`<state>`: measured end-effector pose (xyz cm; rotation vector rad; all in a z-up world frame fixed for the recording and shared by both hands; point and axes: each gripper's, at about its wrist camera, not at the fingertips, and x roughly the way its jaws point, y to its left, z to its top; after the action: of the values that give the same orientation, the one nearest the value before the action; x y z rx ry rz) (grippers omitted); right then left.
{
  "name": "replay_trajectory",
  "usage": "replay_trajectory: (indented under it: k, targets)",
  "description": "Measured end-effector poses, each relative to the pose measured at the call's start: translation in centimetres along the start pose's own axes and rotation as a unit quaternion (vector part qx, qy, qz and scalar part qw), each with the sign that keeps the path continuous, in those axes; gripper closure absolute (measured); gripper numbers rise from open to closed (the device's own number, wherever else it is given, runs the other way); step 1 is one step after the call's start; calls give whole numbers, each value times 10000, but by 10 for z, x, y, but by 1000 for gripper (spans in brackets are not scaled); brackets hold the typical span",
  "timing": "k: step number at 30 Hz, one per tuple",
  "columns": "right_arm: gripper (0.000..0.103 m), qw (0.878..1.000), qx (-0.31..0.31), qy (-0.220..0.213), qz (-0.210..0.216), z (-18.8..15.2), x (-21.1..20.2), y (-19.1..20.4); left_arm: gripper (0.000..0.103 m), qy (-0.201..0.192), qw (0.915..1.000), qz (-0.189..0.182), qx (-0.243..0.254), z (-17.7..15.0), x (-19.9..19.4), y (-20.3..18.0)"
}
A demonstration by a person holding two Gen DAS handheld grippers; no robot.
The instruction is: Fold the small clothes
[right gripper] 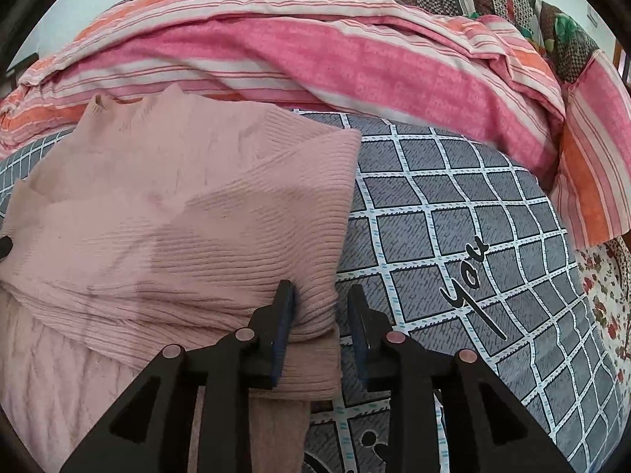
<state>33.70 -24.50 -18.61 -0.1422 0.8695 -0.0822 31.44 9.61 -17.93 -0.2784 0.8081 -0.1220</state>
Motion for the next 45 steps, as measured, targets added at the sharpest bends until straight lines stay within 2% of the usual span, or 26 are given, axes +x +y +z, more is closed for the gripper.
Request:
replay_trajectory:
  k: [8,12,15,18,21,24,27,30,32,36,40,42,45]
  targets:
    - [76,10000,-52,-10,-19,0,-1,1,55,-152,9980,-423,-447,-1,-7,16]
    - [63,9996,223,-47,152,1,-6,-12,55,-212,9961,-613,-600,-1,-11,21]
    - [56,9970,629,-19,442,0,-15,-30,55,-134,9960,-624,-618,-3,-12,21]
    - [56,9930,1008,-33,620,-12,-38,-46,55,-95,9977,-464,-478,-7,-17,17]
    - [56,9922,1012,-33,722,-32,-63,-50,53,39,9987,-395,-319,-11,-25,14]
    - [56,9935,869,-86,725,-55,-90,-50,53,-7,9983,-369,-447,-22,-45,18]
    - [56,9943,775,-192,714,-74,-115,-50,53,21,9976,-510,-477,-37,-65,22]
    - [56,9953,699,-288,603,-90,-130,-46,53,107,9968,-739,-302,-62,-89,21]
    - [56,9933,794,-213,817,-100,-132,-46,53,177,9943,-984,-364,-78,-100,22]
    - [56,9833,1088,198,1443,-125,-126,-45,53,269,9891,-1387,-403,-112,-117,16]
    - [56,9821,957,16,1620,-146,-145,-38,53,575,9793,-1936,-97,-143,-129,-10]
    - [56,9773,888,105,1923,-158,-153,-34,53,544,9808,-1868,144,-158,-136,-24]
    - [56,9785,737,202,1915,-174,-160,-27,54,562,9800,-1896,239,-175,-147,-32]
